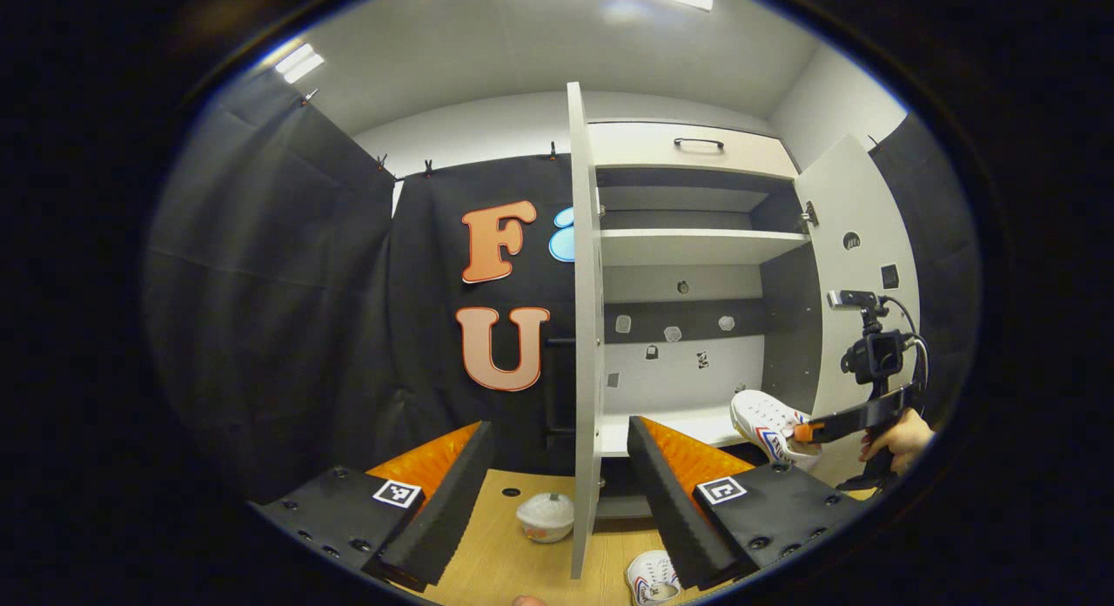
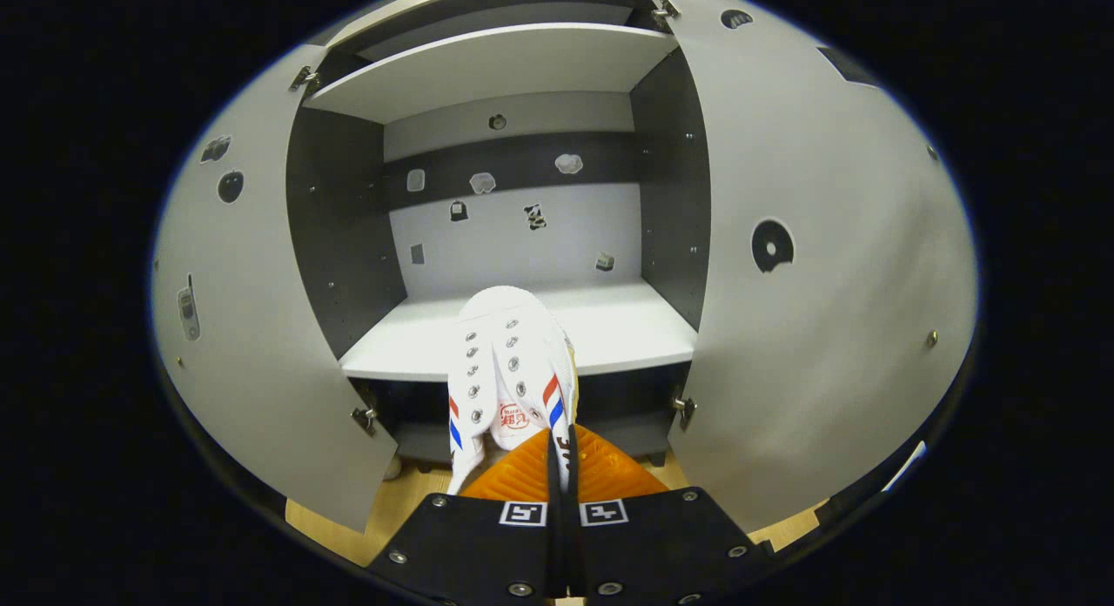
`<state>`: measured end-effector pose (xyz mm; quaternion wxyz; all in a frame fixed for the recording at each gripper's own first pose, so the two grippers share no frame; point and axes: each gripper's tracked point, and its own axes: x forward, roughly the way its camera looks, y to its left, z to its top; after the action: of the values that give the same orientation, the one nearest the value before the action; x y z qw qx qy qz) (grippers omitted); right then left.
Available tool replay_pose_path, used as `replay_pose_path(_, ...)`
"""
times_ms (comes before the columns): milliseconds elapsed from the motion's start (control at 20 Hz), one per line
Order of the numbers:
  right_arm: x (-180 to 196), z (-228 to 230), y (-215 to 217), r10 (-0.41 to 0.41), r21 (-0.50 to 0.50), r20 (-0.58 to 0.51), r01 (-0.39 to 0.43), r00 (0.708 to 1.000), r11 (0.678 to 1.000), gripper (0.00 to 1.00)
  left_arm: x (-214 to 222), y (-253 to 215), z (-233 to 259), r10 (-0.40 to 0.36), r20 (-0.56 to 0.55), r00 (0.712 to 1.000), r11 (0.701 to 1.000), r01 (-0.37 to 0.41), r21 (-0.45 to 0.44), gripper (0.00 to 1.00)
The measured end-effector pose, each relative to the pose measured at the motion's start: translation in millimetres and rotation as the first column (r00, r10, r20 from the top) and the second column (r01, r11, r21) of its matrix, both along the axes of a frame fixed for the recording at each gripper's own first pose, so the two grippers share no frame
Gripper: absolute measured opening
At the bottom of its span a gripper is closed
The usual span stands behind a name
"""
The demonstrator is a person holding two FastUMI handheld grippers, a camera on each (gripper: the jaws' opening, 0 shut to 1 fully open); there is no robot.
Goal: Grab one shoe with the right hand and put it into the shoe cabinet, grab the other shoe with the left hand and put it into the shoe cabinet; then close the right door with the right hand and the left door with the left hand.
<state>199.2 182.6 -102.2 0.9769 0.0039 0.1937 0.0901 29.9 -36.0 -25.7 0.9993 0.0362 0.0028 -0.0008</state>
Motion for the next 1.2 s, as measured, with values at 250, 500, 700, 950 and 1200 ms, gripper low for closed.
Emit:
replay_pose_path(250, 65.7, 38.8, 14.8, -0.039, -0.015, 0.065, 0.04, 0.997, 0.999, 0.0, -0.7, 0.1, 2.2, -0.006, 0.018, 1.0, 1.0, 0.005, 0.022, 0.99)
replay_pose_path(500, 153.2, 52.5, 30.4, -0.081, 0.015, 0.029, 0.081, 0.996, 0.997, 0.0, 2.2, 1.9, -3.9, -0.005, -0.001, 1.0, 1.0, 0.005, 0.013, 0.99)
replay_pose_path(700, 211.7, 35.9, 35.7, -0.12, -0.004, -0.027, 0.12, 0.992, 0.993, 0.0, 3.5, 8.4, -8.9, 0.014, -0.02, 1.0, 1.0, -0.014, 0.016, 0.99)
replay_pose_path(950, 246.2, -15.8, 27.2, -0.17, -0.077, -0.147, 0.16, 0.975, 0.984, 0.0, 4.1, 14.6, -13.2, 0.033, -0.033, 0.999, 0.999, -0.032, 0.034, 0.99)
replay_pose_path(1200, 236.9, -30.5, 27.3, -0.121, -0.065, -0.192, 0.111, 0.974, 0.992, 0.11, 6.1, 8.7, -21.0, 0.032, -0.052, 0.998, 0.999, -0.031, 0.029, 0.99)
